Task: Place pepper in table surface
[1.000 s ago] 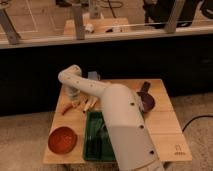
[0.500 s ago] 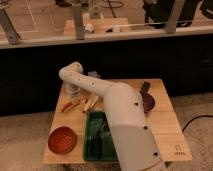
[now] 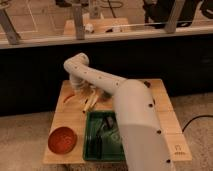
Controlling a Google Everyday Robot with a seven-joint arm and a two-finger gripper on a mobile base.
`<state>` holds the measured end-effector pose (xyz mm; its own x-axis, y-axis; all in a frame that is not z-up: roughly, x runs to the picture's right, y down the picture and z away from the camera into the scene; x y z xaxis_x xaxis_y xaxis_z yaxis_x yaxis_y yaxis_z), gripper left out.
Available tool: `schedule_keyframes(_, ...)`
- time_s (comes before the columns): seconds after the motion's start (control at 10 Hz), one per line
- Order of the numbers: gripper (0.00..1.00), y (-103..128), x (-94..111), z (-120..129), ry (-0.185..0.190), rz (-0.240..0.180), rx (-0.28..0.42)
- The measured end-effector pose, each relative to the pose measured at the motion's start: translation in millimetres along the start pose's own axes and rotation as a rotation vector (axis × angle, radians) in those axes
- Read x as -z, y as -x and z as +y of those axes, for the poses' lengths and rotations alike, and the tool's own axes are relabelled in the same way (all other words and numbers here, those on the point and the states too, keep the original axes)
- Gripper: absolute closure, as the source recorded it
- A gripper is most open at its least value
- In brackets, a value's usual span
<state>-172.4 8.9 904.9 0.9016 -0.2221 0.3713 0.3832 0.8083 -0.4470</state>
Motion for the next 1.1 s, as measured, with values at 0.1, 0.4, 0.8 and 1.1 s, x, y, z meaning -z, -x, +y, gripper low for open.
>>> schedule_keyframes(0.1, 0.67, -7.2, 15.9, -4.9, -0.034, -0.002, -0.018)
schedule_keyframes(0.4, 0.67, -19.2, 35.9, -9.2, -0.094, -0.02, -0.054)
schedule_keyframes(0.8, 0.67, -17.5, 44.0, -10.4, -0.129, -0.04, -0.066)
schedule_keyframes(1.1, 0.67, -7.1, 33.7, -10.0, -0.114, -0.057, -0.051)
